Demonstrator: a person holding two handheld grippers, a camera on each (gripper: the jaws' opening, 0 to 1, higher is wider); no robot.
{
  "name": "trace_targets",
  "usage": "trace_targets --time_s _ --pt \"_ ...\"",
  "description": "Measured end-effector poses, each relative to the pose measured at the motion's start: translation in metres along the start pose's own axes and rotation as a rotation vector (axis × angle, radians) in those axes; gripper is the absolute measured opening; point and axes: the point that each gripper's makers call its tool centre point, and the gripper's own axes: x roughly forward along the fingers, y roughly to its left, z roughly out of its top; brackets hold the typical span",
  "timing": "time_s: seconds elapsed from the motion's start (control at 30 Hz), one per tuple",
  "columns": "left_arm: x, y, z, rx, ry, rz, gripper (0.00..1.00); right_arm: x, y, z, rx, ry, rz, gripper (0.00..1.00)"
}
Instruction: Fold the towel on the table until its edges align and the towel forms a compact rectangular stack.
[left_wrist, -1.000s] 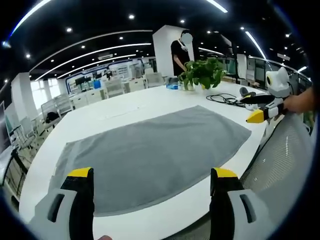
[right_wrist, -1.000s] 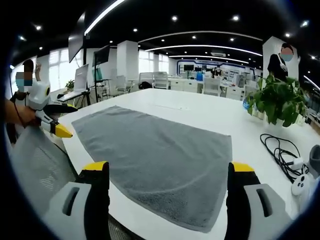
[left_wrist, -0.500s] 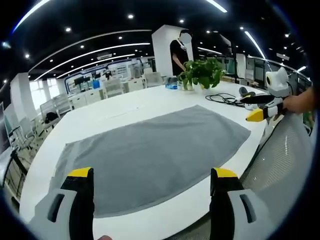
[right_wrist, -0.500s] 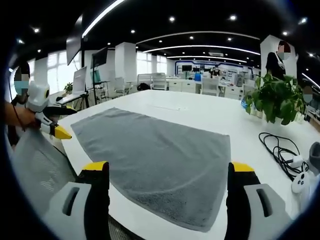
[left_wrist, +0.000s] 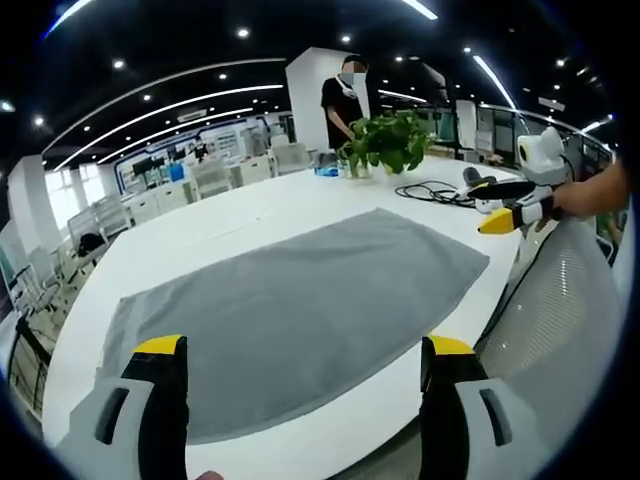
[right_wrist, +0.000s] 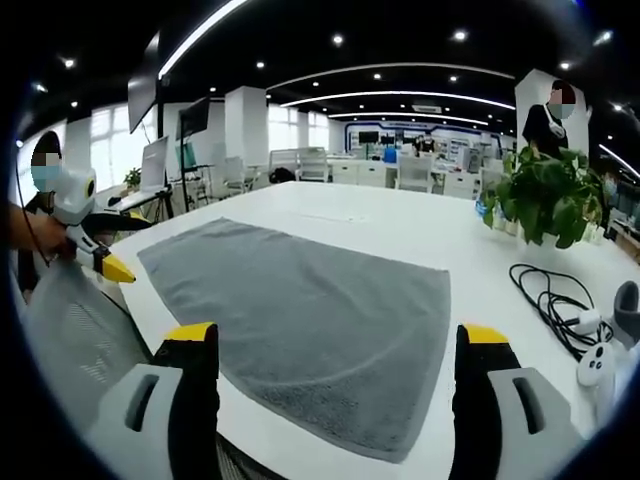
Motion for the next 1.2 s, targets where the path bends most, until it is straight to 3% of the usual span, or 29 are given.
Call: trace_targets --time_s 0.23,0.73,1.1,1.2 --pt "0.002 -0.012 0.012 0.004 -0.008 -0.041 0.99 -0.004 -0.007 0.007 0.0 -0.015 -0.004 0.99" --pt "0.018 -0.055 0.045 0.063 -0.031 -0.192 0.98 -0.015 -0.047 0.025 -0.005 -0.051 -0.062 0.97" --pt "0.035 -0.088 0.08 0.077 -0.06 -0.306 0.97 -0.024 -0.078 0.048 -0.007 -0.084 -0.1 0.96" --pt "0.041 -0.1 0.09 0.112 -0.072 -0.339 0.97 -0.025 -0.089 0.054 -0.021 -0.086 -0.112 0.96"
